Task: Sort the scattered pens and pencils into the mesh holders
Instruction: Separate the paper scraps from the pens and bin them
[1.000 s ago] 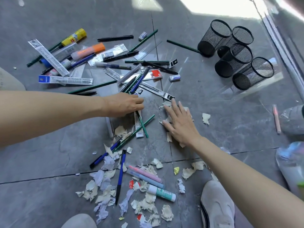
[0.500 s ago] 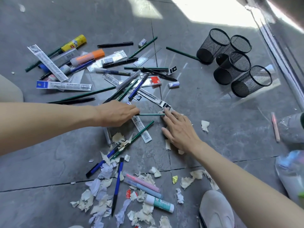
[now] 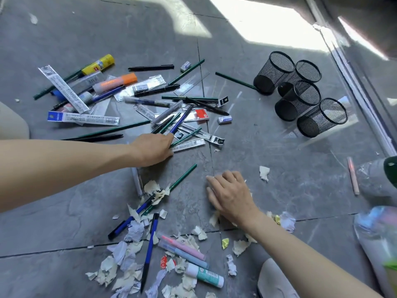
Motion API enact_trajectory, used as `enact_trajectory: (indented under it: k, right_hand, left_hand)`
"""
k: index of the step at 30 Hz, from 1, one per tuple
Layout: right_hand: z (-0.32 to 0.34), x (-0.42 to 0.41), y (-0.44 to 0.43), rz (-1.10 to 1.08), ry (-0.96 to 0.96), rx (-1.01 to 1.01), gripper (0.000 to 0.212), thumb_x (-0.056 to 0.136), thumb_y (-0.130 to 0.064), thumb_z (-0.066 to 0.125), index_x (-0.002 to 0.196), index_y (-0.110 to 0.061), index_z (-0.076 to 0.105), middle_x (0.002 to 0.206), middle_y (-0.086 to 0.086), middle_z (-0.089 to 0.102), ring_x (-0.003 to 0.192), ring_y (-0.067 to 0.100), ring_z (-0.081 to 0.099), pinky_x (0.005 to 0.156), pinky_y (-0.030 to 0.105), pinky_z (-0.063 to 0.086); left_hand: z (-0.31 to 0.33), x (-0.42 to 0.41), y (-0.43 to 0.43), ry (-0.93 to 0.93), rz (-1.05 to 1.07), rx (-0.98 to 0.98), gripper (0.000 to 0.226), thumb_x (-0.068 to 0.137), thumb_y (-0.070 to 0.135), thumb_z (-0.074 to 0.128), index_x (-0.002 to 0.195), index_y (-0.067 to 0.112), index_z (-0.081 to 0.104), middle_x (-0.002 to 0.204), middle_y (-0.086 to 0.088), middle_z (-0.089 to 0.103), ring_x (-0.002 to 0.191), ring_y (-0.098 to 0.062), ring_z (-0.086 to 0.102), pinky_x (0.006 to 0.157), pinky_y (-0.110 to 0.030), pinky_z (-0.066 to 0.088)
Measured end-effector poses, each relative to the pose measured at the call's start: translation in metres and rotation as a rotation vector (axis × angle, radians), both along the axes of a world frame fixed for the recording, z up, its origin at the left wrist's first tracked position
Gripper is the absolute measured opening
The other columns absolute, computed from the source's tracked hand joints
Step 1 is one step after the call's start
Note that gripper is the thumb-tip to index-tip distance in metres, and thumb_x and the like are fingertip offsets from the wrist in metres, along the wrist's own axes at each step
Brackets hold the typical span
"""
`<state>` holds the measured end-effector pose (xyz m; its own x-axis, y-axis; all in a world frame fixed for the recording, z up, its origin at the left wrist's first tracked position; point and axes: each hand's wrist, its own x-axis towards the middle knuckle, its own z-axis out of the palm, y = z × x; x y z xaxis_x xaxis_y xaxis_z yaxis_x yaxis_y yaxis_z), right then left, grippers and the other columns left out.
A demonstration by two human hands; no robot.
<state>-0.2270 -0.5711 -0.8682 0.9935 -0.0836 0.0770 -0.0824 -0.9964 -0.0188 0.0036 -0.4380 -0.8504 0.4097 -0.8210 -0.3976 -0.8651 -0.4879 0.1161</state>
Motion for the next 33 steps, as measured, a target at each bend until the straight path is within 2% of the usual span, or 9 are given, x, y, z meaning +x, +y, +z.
enact_trajectory:
  k: [4, 6, 9, 13, 16, 18, 23, 28, 33]
  right_hand:
    - [0.007, 0.027, -0.001, -0.292, 0.050, 0.139, 0.034, 0.091, -0.033, 0.039, 0.110, -0.013, 0.060, 0.108, 0.005, 0.059, 0.099, 0.027, 0.052, 0.087, 0.035, 0.028]
    - [0.008, 0.040, -0.011, -0.367, 0.167, 0.213, 0.047, 0.097, -0.039, 0.036, 0.138, -0.016, 0.041, 0.128, 0.005, 0.048, 0.117, 0.026, 0.041, 0.099, 0.035, 0.022]
    - [0.006, 0.046, -0.022, -0.410, 0.254, 0.174, 0.056, 0.098, -0.046, 0.029, 0.148, -0.021, 0.023, 0.130, 0.007, 0.040, 0.120, 0.027, 0.035, 0.104, 0.038, 0.022]
    - [0.004, 0.036, -0.024, -0.359, 0.287, 0.018, 0.049, 0.097, -0.039, 0.029, 0.134, -0.011, 0.044, 0.120, 0.009, 0.048, 0.111, 0.029, 0.045, 0.096, 0.037, 0.026]
    - [-0.002, 0.013, -0.014, -0.198, 0.014, -0.013, 0.025, 0.088, -0.024, 0.046, 0.078, -0.008, 0.061, 0.087, 0.008, 0.057, 0.080, 0.029, 0.056, 0.078, 0.034, 0.032]
    - [-0.004, 0.001, -0.007, -0.103, -0.090, 0.014, 0.022, 0.084, -0.017, 0.056, 0.064, -0.009, 0.058, 0.082, 0.007, 0.060, 0.075, 0.028, 0.056, 0.077, 0.033, 0.036]
    - [-0.005, 0.017, 0.016, -0.025, -0.099, 0.161, 0.016, 0.083, -0.015, 0.052, 0.073, -0.008, 0.063, 0.084, 0.009, 0.059, 0.078, 0.029, 0.055, 0.078, 0.033, 0.035]
    - [-0.007, 0.031, 0.049, -0.046, -0.022, 0.338, 0.022, 0.077, -0.011, 0.051, 0.089, -0.007, 0.069, 0.089, 0.009, 0.058, 0.082, 0.027, 0.051, 0.073, 0.035, 0.043]
    - [0.003, 0.045, 0.070, -0.270, 0.027, 0.612, 0.039, 0.077, -0.022, 0.051, 0.111, -0.006, 0.063, 0.109, 0.008, 0.054, 0.103, 0.025, 0.045, 0.088, 0.031, 0.030]
  left_hand:
    - [-0.003, -0.003, 0.007, 0.039, 0.016, -0.029, 0.015, 0.097, 0.025, 0.042, 0.098, 0.014, 0.032, 0.103, -0.013, 0.059, 0.084, -0.030, 0.056, 0.069, -0.041, 0.047]
    - [-0.002, -0.003, 0.009, 0.060, 0.038, -0.036, 0.019, 0.096, 0.025, 0.043, 0.109, 0.012, 0.036, 0.107, -0.014, 0.061, 0.087, -0.031, 0.058, 0.073, -0.044, 0.049]
    - [-0.003, -0.005, 0.009, 0.057, 0.035, -0.040, 0.027, 0.096, 0.029, 0.046, 0.116, 0.014, 0.036, 0.111, -0.012, 0.061, 0.090, -0.031, 0.059, 0.076, -0.044, 0.049]
    - [-0.002, -0.010, 0.013, 0.022, 0.031, -0.126, 0.028, 0.094, 0.029, 0.045, 0.118, 0.017, 0.037, 0.113, -0.008, 0.057, 0.090, -0.028, 0.058, 0.072, -0.043, 0.048]
    - [-0.003, -0.016, 0.022, -0.029, -0.067, -0.216, 0.018, 0.094, 0.024, 0.044, 0.110, 0.019, 0.037, 0.103, -0.002, 0.055, 0.079, -0.023, 0.056, 0.062, -0.040, 0.046]
    - [0.001, -0.022, 0.029, 0.010, -0.096, -0.210, 0.012, 0.095, 0.030, 0.043, 0.101, 0.019, 0.039, 0.098, 0.002, 0.055, 0.074, -0.020, 0.052, 0.059, -0.035, 0.041]
    - [0.004, -0.050, 0.037, 0.216, -0.049, -0.086, 0.036, 0.088, 0.056, 0.049, 0.083, 0.020, 0.049, 0.086, 0.007, 0.055, 0.079, -0.015, 0.053, 0.062, -0.029, 0.039]
    - [0.006, -0.062, 0.017, 0.291, 0.155, 0.018, 0.015, 0.081, 0.032, 0.060, 0.084, 0.017, 0.062, 0.089, -0.002, 0.064, 0.085, -0.022, 0.059, 0.064, -0.028, 0.044]
    - [0.020, -0.043, 0.018, 0.746, 0.454, -0.093, 0.010, 0.078, 0.016, 0.061, 0.070, 0.010, 0.061, 0.065, -0.005, 0.056, 0.061, -0.016, 0.049, 0.056, -0.026, 0.038]
